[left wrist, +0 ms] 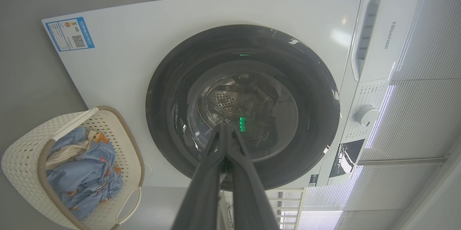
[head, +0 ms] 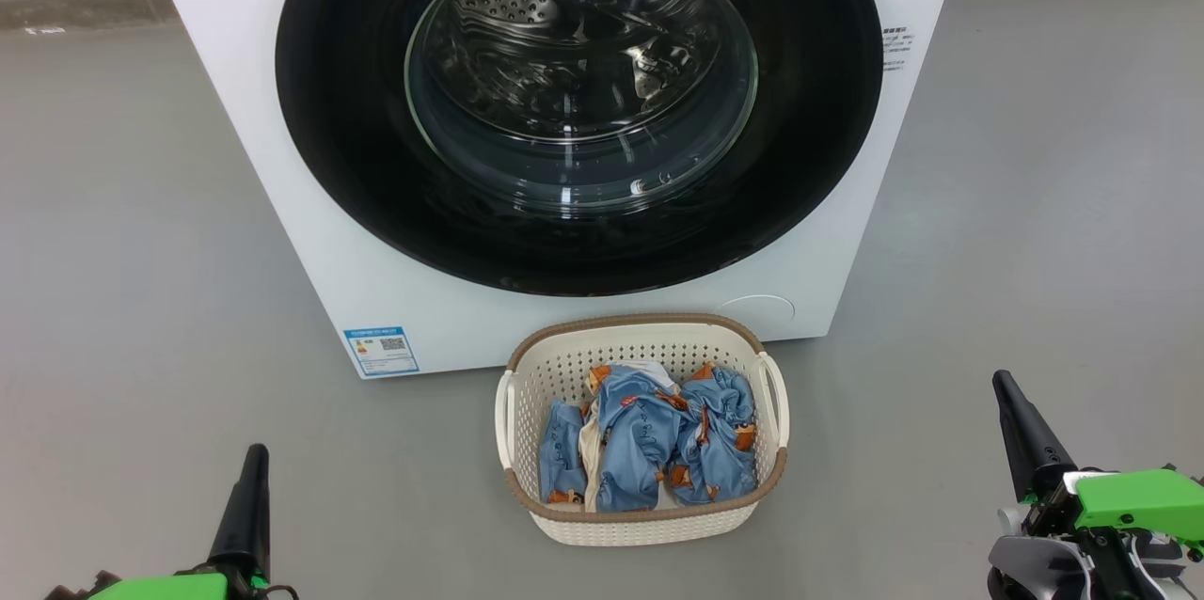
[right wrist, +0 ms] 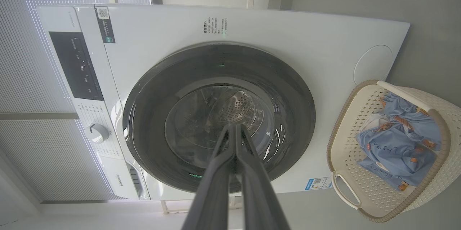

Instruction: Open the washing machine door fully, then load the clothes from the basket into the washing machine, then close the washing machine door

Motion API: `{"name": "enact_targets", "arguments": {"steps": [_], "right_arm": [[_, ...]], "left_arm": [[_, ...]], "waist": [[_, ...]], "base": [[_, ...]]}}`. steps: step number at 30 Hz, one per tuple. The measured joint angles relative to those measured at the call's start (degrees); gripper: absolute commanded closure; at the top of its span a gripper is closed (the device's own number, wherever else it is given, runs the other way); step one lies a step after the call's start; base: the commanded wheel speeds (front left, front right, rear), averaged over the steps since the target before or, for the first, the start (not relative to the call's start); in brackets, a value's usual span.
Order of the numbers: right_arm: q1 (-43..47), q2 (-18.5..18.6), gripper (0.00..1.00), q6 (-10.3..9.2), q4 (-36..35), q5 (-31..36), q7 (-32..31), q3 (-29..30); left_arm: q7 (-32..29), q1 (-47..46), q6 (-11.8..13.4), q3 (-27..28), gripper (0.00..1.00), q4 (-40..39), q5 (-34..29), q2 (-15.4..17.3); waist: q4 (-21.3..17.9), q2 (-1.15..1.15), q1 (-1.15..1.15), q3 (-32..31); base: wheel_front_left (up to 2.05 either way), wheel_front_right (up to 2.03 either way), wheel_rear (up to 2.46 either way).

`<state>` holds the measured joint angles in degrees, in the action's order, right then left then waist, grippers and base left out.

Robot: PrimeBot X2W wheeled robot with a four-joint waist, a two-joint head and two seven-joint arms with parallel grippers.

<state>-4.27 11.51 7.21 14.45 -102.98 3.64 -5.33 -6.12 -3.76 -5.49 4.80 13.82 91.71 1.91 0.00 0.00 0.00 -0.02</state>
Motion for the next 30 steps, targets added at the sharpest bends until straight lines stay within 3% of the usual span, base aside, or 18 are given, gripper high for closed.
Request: {"name": "enact_targets", "arguments": {"steps": [3,4,10,20,30], "right_arm": [[0.0,0.0,1.0,0.0,0.0,0.0,0.04,0.0],[0.08,-0.14,0.0,0.0,0.31,0.02,0.03,-0.02],[3.24,-2.5,0.0,-0.07,3.76,0.02,-0.02,-0.52],[3.35,-2.46,0.0,-0.07,3.7,0.93,0.56,-0.51],[3.26,-1.7,0.0,-0.07,3.74,5.97,1.51,-1.15]], "left_arm": [[0.0,0.0,0.0,0.0,1.0,0.0,0.0,0.0],[0.03,0.08,0.0,-0.03,0.0,0.29,-0.01,-0.07],[0.1,3.08,0.08,-0.52,0.0,3.5,-0.01,-1.23],[1.69,3.04,0.07,-1.4,0.0,2.93,-1.45,-1.0],[3.2,3.03,0.04,-1.55,0.0,2.26,-6.33,-0.73]], "waist": [[0.0,0.0,0.0,0.0],[0.0,0.0,0.0,0.0],[0.0,0.0,0.0,0.07],[0.15,0.0,0.01,0.07],[0.27,0.0,0.01,0.11]], "base": [[0.0,0.0,0.0],[0.0,0.0,0.0],[0.0,0.0,0.0],[0.0,0.0,0.0],[0.0,0.0,0.0]]}}
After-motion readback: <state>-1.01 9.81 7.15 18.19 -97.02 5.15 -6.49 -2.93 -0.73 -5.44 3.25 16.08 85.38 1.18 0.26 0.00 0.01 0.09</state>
